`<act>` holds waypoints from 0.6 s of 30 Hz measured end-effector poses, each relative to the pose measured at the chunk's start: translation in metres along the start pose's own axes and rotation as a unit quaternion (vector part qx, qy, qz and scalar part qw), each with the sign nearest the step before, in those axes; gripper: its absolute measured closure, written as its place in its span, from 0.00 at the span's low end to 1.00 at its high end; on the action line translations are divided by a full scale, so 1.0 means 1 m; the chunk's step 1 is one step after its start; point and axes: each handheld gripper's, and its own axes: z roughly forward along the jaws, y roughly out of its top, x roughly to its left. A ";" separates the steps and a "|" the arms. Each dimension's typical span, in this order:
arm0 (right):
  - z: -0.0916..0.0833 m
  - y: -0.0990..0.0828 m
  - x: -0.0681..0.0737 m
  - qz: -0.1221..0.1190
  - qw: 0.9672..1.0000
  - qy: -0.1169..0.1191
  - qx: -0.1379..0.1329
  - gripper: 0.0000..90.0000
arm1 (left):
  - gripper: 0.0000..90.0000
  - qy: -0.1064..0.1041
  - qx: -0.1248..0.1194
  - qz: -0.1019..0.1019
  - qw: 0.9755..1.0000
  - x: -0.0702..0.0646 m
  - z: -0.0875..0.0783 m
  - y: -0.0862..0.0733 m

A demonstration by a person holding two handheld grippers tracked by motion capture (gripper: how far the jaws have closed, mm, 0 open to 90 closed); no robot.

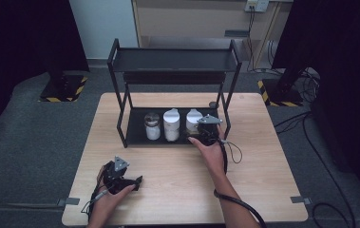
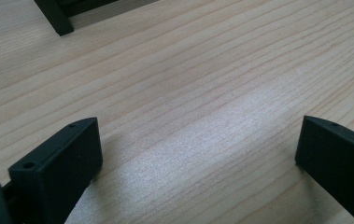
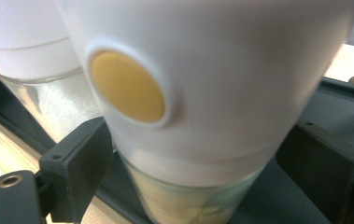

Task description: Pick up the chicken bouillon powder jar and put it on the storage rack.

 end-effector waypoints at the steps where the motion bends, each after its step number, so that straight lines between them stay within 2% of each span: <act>1: -0.001 0.000 0.000 0.000 1.000 0.001 0.000 0.12 | 0.00 0.000 0.000 0.000 1.000 0.000 0.000 0.000; 18: -0.023 -0.002 0.008 -0.019 1.000 -0.007 0.001 0.09 | 0.00 0.000 0.000 0.000 1.000 0.000 0.000 0.000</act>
